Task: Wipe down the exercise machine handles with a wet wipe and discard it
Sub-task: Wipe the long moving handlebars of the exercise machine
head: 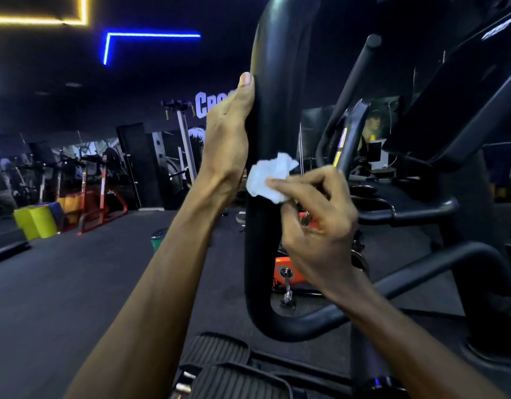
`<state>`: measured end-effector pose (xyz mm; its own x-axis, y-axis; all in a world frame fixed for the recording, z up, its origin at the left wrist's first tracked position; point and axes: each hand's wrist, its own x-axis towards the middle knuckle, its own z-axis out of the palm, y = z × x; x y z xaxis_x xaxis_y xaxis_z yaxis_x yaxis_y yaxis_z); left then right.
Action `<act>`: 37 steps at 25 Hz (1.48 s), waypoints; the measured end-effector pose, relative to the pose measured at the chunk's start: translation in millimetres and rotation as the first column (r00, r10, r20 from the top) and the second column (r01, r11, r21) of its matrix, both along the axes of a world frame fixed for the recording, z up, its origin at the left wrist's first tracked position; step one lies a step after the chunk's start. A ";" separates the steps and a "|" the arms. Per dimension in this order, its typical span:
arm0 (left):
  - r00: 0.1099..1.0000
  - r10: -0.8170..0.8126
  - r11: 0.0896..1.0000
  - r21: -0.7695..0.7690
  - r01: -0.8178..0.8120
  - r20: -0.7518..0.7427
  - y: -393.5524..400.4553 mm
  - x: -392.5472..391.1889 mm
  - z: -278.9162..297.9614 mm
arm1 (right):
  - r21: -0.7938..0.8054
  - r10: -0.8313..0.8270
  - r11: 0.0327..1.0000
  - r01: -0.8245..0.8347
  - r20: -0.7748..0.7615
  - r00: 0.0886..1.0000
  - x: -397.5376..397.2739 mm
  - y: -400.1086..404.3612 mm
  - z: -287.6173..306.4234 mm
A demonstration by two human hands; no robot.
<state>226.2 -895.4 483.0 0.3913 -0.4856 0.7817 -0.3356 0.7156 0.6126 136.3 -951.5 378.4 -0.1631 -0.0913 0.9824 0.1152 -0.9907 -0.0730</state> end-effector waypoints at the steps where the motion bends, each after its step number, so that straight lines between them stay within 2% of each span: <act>1: 1.000 -0.022 1.000 0.005 0.022 0.004 0.8 4.0 -7.3 | -0.013 -0.011 1.000 0.011 -0.020 1.000 -2.1 1.0 -9.0; 5: 0.998 -0.052 0.999 0.000 0.052 0.022 2.9 15.8 -37.1 | -0.068 0.002 0.998 -0.007 -0.067 0.998 -2.0 -1.6 -13.1; 8: 0.997 -0.071 0.997 0.034 0.071 0.005 3.5 23.3 -58.9 | -0.168 -0.084 0.984 0.051 -0.199 0.976 0.8 8.3 -45.4; 12: 0.985 -0.169 0.984 0.056 0.170 -0.015 0.0 30.9 -78.9 | -0.187 -0.217 0.966 0.181 -0.196 0.956 0.1 8.0 -48.9; 16: 0.988 -0.154 0.984 0.088 0.155 -0.020 -0.4 38.3 -89.6 | -0.312 -0.339 0.918 0.243 -0.304 0.890 1.5 20.7 -78.8; 20: 0.971 -0.240 0.970 0.031 0.240 -0.009 -6.2 40.4 -93.5 | -0.245 -0.396 0.911 0.333 -0.285 0.873 8.8 26.7 -79.0; 22: 0.970 -0.242 0.970 0.035 0.241 0.012 -7.9 42.0 -97.1 | -0.278 -0.439 0.890 0.362 -0.308 0.844 12.4 36.0 -85.8; 25: 0.970 -0.240 0.971 0.029 0.239 0.039 -9.3 45.1 -97.7 | -0.197 -0.497 0.867 0.459 -0.255 0.830 17.5 40.3 -78.2; 29: 0.966 -0.249 0.967 0.078 0.244 0.066 -3.1 48.8 -97.5 | -0.214 -0.620 0.784 0.582 -0.294 0.727 25.8 55.6 -86.1; 32: 0.965 -0.255 0.962 0.116 0.246 0.064 -4.1 49.1 -99.9 | -0.136 -0.659 0.746 0.652 -0.287 0.695 24.6 61.6 -76.6; 36: 0.950 -0.305 0.944 0.152 0.292 0.071 2.6 53.6 -101.7 | -0.220 -0.686 0.709 0.670 -0.438 0.581 29.7 85.0 -104.0; 37: 0.942 -0.328 0.936 0.156 0.315 0.068 5.2 55.4 -101.9 | -0.216 -0.679 0.712 0.668 -0.453 0.577 28.3 86.8 -101.3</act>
<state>281.6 -890.2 381.1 0.1265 -0.6812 0.7211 -0.1612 0.7031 0.6925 164.6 -864.7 277.1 0.3059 -0.1294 0.9432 -0.6299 -0.7704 0.0986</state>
